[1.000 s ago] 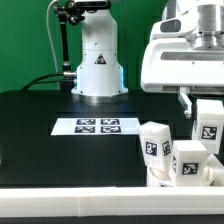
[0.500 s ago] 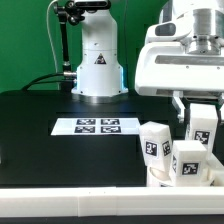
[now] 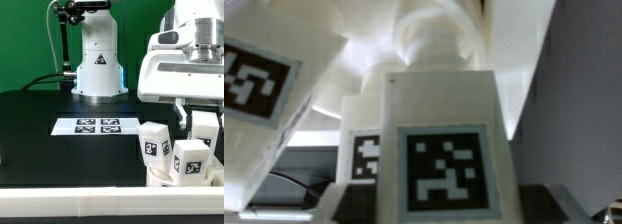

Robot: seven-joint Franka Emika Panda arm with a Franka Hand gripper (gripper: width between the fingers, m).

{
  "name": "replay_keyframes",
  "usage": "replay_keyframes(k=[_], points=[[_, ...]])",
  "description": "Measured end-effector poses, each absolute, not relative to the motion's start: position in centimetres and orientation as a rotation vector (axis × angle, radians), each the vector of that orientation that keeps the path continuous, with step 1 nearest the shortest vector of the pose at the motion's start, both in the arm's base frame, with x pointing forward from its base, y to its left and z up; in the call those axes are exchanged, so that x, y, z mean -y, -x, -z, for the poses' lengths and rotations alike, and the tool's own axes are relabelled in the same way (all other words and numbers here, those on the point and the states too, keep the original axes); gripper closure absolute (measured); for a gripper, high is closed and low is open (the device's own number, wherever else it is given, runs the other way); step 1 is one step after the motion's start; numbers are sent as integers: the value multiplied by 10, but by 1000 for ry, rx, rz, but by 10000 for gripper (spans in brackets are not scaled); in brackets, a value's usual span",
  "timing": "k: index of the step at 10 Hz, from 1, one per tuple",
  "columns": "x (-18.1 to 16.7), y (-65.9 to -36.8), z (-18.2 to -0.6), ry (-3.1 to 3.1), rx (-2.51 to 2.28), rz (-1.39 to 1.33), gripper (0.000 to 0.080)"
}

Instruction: Assemble stool

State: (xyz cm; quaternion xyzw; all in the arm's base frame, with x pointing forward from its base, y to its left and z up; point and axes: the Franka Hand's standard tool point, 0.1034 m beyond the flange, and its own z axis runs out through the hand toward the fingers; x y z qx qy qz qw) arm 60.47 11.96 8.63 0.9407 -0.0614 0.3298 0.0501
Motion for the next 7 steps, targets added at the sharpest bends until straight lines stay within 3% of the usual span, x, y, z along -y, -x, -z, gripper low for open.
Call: replay_keyframes(k=[7], points=[[-121,-599,-82,-2867,175,-989,443]])
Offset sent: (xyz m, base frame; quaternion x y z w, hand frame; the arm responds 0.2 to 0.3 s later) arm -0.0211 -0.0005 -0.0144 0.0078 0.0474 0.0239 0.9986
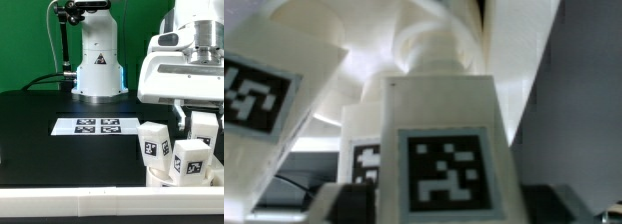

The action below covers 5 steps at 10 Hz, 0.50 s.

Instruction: Assemble stool

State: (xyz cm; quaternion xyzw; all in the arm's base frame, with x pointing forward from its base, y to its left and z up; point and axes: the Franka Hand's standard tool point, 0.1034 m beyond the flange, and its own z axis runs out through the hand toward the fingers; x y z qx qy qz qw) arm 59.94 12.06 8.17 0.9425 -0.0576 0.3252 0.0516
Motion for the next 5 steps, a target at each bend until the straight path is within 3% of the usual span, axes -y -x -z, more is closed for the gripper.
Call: replay_keyframes(k=[1,2,5], points=[[-120,-599,-82,-2869,174,-983,263],[-119,-600,-84,-2877,179,-968,185],[-120,-601,-91,-2890,193,-967,152]])
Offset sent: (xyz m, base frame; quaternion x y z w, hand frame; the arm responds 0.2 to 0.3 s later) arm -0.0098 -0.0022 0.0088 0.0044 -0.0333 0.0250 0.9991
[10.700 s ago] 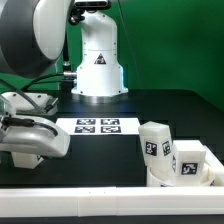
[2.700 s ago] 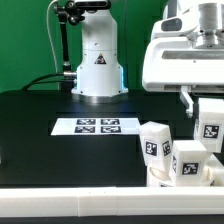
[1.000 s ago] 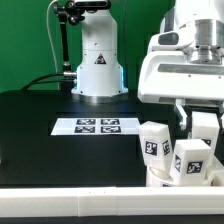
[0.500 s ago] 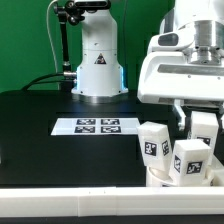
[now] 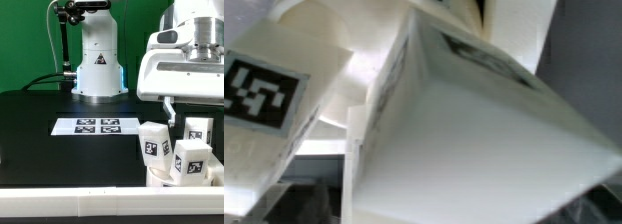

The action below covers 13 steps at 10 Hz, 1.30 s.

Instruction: Assemble stool

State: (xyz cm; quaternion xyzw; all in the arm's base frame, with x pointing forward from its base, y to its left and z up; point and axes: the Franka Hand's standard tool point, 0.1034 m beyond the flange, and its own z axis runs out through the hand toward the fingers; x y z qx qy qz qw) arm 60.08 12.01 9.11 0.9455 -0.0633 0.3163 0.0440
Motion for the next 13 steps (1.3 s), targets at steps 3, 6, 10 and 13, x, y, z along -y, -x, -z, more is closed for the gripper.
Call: replay_keyframes(k=[3,6,10,13], points=[[-108,-609,-114,-2983,305,-847,150],[-101,-613,-118,-2994,346,-832,150],[-100,-611,-115,-3014,357,-776,150],[-103,-605,-110,-3072,550,-608,150]])
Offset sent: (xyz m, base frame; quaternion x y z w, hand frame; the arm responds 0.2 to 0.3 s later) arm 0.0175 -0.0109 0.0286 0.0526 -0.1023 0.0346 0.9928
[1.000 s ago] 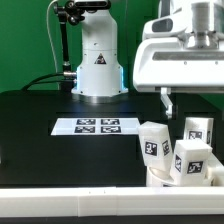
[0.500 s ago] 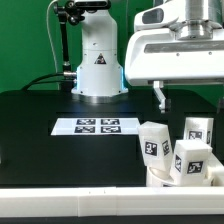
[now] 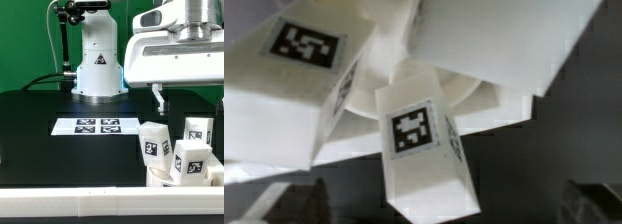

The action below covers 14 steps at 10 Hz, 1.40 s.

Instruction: Assemble stool

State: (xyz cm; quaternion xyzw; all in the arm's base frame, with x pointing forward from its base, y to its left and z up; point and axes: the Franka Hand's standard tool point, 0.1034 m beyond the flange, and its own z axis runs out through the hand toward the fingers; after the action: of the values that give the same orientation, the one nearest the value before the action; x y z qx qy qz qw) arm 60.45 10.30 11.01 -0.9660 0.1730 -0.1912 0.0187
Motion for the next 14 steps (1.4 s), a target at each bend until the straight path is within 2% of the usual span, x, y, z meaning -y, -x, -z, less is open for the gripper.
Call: replay_keyframes(k=[4,6,8,14], points=[[-97,-599,-109,2995,-592,207,150],[-94,-602,-109,2969,-691,232,150],[-105,-597,-104,2931,-820,254,150],[-110,-596,-98,2909,-889,302,150]])
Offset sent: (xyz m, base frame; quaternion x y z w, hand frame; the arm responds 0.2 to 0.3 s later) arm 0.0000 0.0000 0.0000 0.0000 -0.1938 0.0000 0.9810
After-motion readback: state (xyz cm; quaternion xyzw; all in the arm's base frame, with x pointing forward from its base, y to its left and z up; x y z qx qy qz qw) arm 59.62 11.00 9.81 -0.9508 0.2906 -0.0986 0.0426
